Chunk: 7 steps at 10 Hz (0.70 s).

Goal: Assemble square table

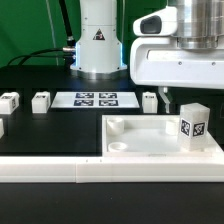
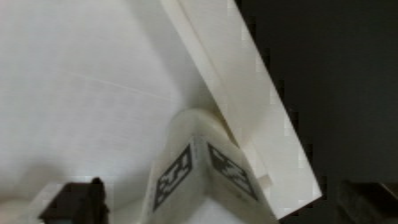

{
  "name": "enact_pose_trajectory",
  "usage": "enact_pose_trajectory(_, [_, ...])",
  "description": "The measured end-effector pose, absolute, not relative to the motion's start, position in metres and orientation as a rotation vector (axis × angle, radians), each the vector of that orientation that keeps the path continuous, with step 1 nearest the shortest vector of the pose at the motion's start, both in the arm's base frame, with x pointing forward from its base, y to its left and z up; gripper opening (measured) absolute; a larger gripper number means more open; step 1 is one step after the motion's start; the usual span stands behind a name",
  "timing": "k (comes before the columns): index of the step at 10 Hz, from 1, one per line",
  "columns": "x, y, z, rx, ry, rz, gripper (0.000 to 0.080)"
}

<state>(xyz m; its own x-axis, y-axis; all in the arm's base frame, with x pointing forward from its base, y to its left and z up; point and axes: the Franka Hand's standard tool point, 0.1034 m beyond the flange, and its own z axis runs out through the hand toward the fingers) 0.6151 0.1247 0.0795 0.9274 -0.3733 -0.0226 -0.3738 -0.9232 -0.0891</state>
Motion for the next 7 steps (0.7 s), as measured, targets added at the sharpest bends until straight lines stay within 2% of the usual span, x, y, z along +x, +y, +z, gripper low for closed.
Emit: enact_pose_trajectory(7, [0.6174,0.1196,0.0793,-3.069,-0.389,-0.031,0.0649])
